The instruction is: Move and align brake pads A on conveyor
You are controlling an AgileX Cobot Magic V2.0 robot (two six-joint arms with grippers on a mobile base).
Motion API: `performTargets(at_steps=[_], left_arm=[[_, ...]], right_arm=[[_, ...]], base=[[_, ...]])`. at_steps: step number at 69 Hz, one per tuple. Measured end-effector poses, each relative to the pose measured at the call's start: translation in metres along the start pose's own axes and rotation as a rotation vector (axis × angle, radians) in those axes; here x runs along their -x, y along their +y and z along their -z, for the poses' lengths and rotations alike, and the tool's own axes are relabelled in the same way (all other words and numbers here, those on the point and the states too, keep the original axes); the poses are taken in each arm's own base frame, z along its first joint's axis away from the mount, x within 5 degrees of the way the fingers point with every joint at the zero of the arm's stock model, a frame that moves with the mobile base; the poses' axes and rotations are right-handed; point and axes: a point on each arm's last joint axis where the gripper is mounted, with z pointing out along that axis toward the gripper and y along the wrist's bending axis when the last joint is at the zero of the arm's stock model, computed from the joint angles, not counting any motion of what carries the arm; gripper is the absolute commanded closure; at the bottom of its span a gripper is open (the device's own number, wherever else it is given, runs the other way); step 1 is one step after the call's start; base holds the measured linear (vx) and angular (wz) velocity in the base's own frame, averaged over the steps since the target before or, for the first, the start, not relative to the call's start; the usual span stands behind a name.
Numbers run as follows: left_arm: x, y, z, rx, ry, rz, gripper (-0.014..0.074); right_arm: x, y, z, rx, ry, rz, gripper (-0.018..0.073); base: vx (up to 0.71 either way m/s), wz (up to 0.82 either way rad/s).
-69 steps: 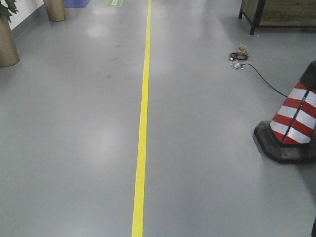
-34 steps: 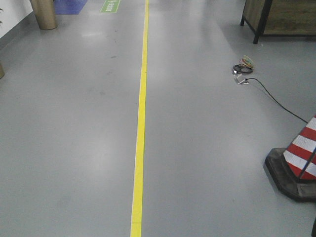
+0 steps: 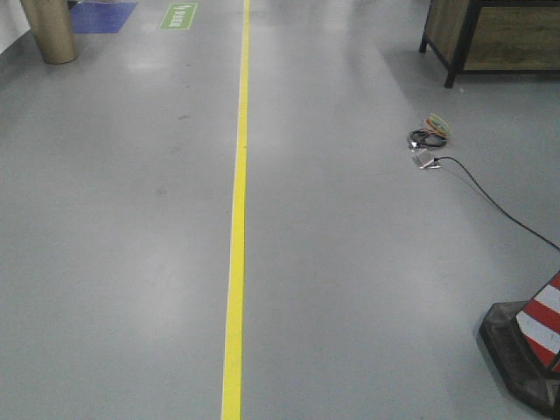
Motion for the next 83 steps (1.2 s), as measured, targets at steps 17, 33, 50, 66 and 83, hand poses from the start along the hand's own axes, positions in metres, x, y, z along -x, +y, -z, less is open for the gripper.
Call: performTargets(at_steps=[17,33,50,66,83], left_arm=[[0.0000,0.0000,0.0000,0.000,0.000,0.000,0.0603],[-0.0001,0.0000,0.0000,0.000,0.001,0.000,0.0603],[-0.0001,0.0000,0.0000,0.000,0.001,0.000,0.0603],[-0.0001,0.0000,0.0000,0.000,0.001,0.000,0.0603],[-0.0001,0.0000,0.0000,0.000,0.001,0.000,0.0603]], right_arm=[[0.0000,0.0001,0.0000,0.001,0.000,-0.001,0.0566],[0.0000,0.0001,0.0000,0.001,0.000,-0.001,0.0566],[0.0000,0.0001,0.0000,0.001,0.000,-0.001,0.0566],[0.0000,0.0001,0.0000,0.001,0.000,-0.001,0.0566],[0.0000,0.0001,0.0000,0.001,0.000,-0.001,0.0566]], base=[[0.33,-0.32],[0.28,-0.61],[0.25,-0.83],[0.24,-0.91],[0.23,-0.87]])
